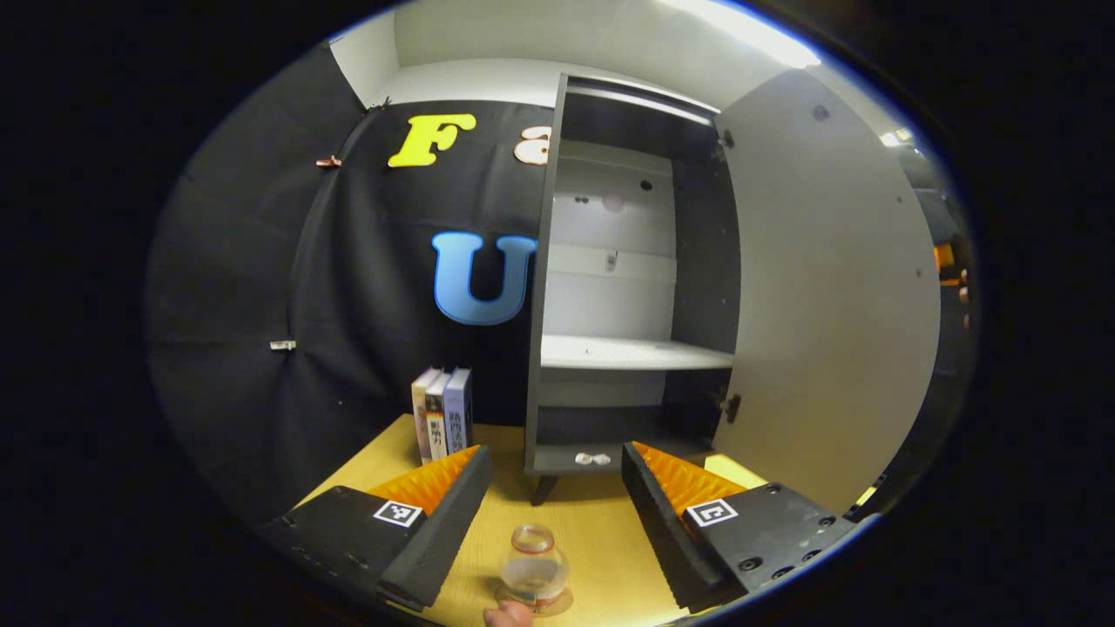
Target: Open the cabinet door with the right hand, grasp the bottle in the cabinet with the left hand and place it on the coaster, then close the cabinet door with the right hand.
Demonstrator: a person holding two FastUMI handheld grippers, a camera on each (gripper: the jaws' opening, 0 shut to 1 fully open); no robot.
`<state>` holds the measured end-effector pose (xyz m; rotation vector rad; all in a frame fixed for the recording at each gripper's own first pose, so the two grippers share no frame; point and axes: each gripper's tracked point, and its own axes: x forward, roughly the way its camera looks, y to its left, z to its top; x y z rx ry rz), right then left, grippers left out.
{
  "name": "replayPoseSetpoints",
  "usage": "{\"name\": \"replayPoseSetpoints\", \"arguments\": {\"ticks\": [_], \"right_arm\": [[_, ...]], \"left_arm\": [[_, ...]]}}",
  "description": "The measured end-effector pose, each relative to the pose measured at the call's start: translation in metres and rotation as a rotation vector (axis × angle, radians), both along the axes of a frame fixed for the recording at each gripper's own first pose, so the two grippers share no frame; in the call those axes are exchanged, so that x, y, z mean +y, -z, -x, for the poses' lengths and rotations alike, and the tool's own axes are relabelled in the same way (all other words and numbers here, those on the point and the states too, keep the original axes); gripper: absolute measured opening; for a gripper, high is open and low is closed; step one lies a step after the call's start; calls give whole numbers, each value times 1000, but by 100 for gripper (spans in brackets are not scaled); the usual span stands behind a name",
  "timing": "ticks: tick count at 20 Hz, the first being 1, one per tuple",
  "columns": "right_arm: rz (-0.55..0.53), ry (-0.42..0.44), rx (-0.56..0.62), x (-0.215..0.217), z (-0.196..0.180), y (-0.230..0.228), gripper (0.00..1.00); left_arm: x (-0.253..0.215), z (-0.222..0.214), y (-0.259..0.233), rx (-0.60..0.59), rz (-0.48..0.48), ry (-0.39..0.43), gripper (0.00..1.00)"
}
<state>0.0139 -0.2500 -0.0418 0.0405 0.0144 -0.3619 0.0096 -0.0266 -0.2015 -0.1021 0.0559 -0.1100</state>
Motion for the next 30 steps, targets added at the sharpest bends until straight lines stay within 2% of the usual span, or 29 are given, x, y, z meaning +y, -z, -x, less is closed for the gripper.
{"name": "replayPoseSetpoints", "arguments": {"ticks": [1,2,4,5,9,10,11,12,17,20,24,25,29,30], "right_arm": [[0,-9,-3,1,-2,-1,98],[-2,-18,-10,3,-6,-2,98],[-3,-37,-19,8,-11,-5,98],[0,-46,-22,10,-14,-6,98],[3,-88,-33,23,-25,-13,98],[5,-99,-32,27,-26,-13,98],[15,-99,-35,27,-26,-16,91],[23,-104,-38,26,-27,-17,96],[-11,-126,-51,31,-26,-25,95],[-5,-113,-32,31,-22,-21,95],[-15,-88,-11,35,-15,-18,95],[-24,-90,-9,38,-16,-17,95],[-31,-95,0,53,-14,-17,94],[-34,-103,4,61,-14,-16,95]], "left_arm": [[9,-2,-15,-4,-11,-38,92],[14,-4,-32,-14,-22,-61,94],[15,-7,-66,-34,-33,-86,92],[16,-7,-80,-43,-34,-97,95],[13,-10,-116,-27,-12,-123,92],[20,-10,-120,-24,1,-125,95],[21,-9,-124,-24,13,-126,95],[20,-9,-128,-24,17,-126,95],[13,-7,-128,-19,-47,-108,95],[5,-7,-123,-18,-54,-73,96],[2,-8,-113,-6,-67,-51,92],[3,-7,-113,-7,-66,-47,95],[2,-5,-112,-14,-62,-25,92],[1,-5,-110,-10,-62,-16,95]]}}
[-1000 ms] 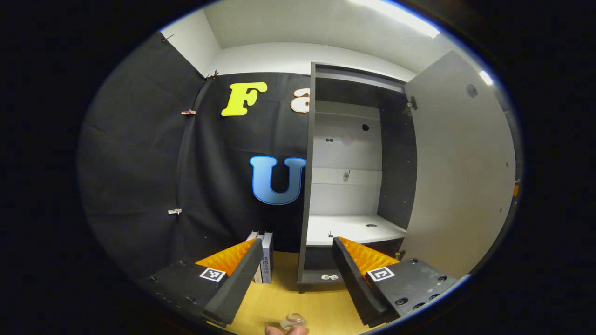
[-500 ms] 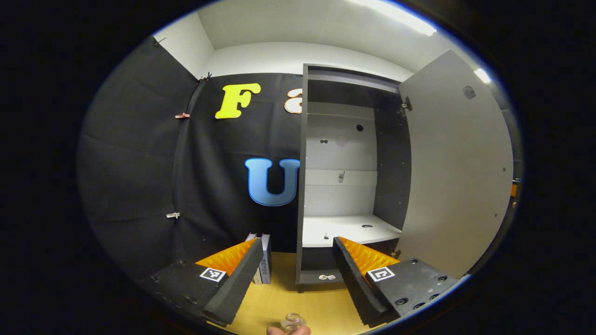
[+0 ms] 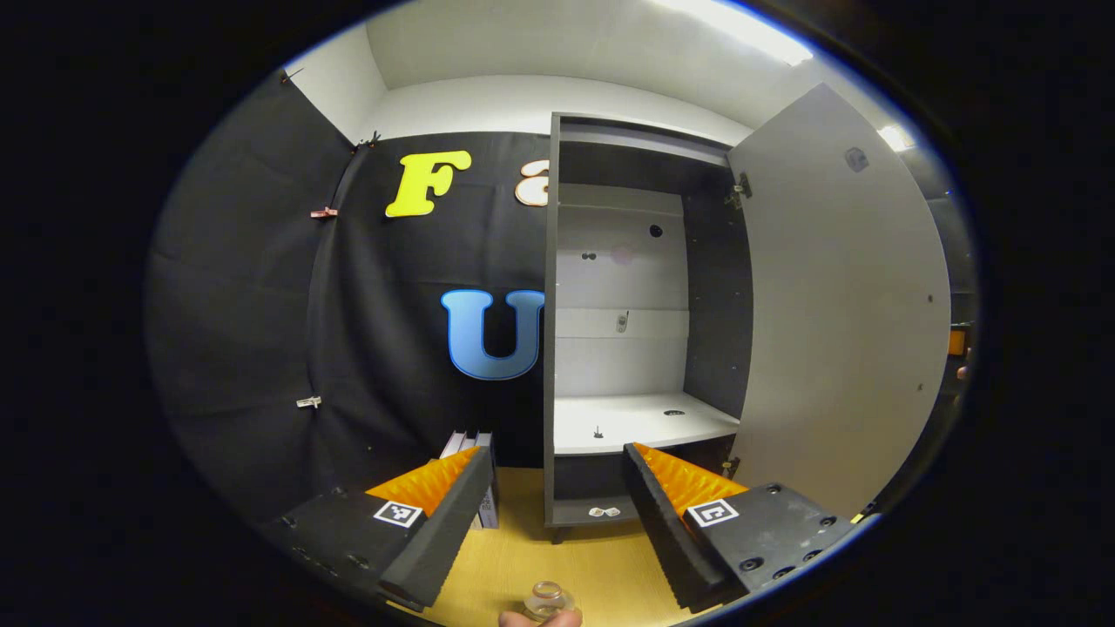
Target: Open the cabinet door with the right hand, grasp the bottle in the cabinet with the left hand and place it on the coaster, then close the cabinet door with the right hand.
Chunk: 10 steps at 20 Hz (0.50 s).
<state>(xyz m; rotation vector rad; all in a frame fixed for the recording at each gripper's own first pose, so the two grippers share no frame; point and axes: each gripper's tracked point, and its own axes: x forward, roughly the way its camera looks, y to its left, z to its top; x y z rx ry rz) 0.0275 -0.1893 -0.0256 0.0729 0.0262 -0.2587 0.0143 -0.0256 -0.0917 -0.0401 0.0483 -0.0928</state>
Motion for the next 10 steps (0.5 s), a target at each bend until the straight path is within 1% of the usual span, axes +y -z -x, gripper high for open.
{"name": "replayPoseSetpoints", "arguments": {"ticks": [7,10], "right_arm": [[-22,-102,-1,64,-7,1,95],[-35,-162,11,102,-10,8,95]], "left_arm": [[17,15,7,3,-11,9,95],[26,21,5,-3,0,4,95]]}}
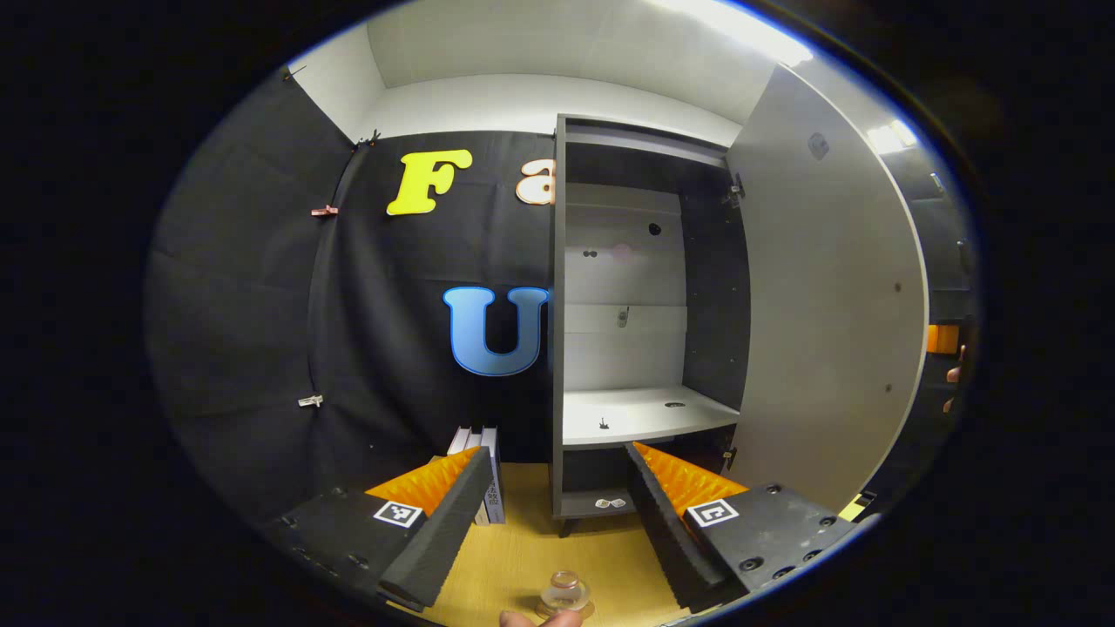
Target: Open the cabinet door with the right hand, grasp the bottle in the cabinet with the left hand and place it on the coaster, then close the cabinet door with the right hand.
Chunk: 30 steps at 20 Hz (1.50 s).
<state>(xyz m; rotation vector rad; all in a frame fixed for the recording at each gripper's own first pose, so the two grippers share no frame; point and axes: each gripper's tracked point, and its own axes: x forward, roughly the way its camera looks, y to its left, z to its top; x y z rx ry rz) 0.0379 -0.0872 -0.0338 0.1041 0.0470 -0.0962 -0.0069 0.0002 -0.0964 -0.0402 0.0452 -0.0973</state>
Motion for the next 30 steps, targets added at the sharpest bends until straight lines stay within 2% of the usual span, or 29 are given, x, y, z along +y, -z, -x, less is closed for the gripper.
{"name": "replayPoseSetpoints", "arguments": {"ticks": [4,7,10,15,19,27,30], "right_arm": [[-38,-97,24,49,-2,10,95],[-60,-204,42,84,-1,14,95],[-61,-262,49,94,6,14,97],[-57,-262,46,91,9,18,97],[-61,-266,52,88,13,20,96],[4,-215,23,58,17,20,97],[9,-196,21,50,21,24,97]], "left_arm": [[8,9,1,3,4,-4,95],[10,13,1,6,7,-3,95],[10,15,-4,-3,7,-4,95],[5,20,-7,-8,4,1,92],[1,24,-6,-5,-3,-1,95],[-12,23,-14,-11,4,5,92],[-20,21,-16,-10,6,11,96]]}}
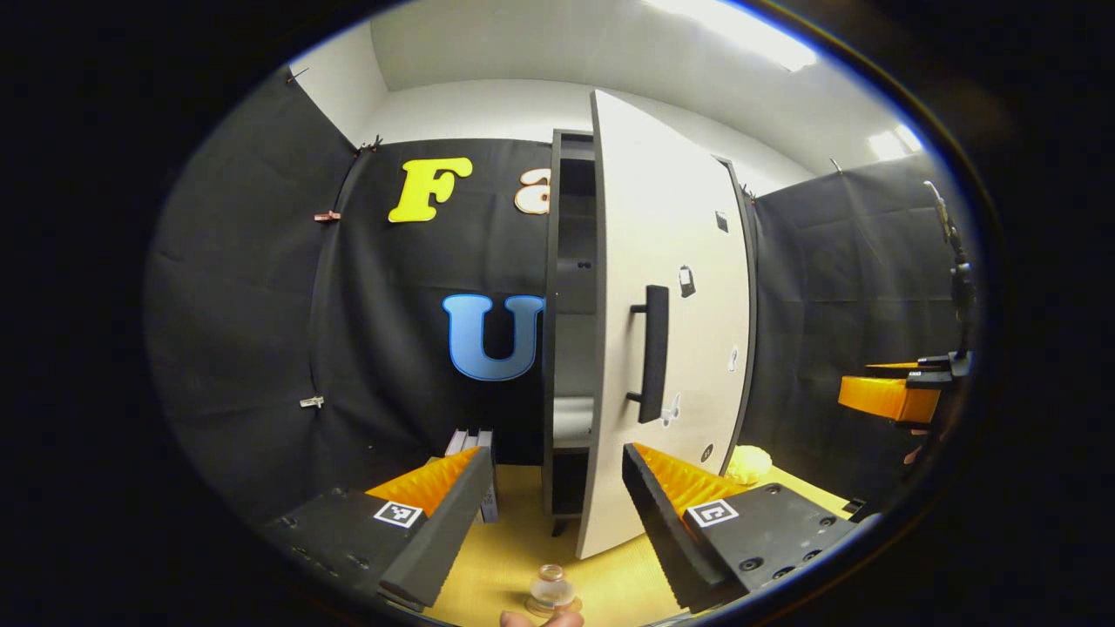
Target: Open the cabinet door with the right hand, grasp the bottle in the cabinet with the left hand and place it on the coaster, then close the cabinet door with the right hand.
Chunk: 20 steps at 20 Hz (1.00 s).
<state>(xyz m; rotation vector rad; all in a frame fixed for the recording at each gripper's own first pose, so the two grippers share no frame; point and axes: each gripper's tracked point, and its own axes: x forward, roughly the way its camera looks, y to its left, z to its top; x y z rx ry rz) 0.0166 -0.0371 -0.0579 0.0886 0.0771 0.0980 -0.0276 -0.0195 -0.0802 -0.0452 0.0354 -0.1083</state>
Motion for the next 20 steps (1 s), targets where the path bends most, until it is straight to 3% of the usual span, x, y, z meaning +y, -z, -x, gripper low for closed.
{"name": "replayPoseSetpoints", "arguments": {"ticks": [3,5,9,11,20], "right_arm": [[3,14,8,-4,1,5,97],[9,28,6,-9,4,6,97],[13,47,-2,-17,7,7,97],[22,55,-5,-20,8,7,97],[40,69,-17,-27,15,6,97]], "left_arm": [[-8,-2,-3,-6,-10,8,92],[-12,-1,-5,-10,-7,14,96],[-8,1,-8,-10,-8,-15,92],[-4,2,-8,-11,-13,-36,95],[-6,2,-9,-5,-10,-31,94]]}}
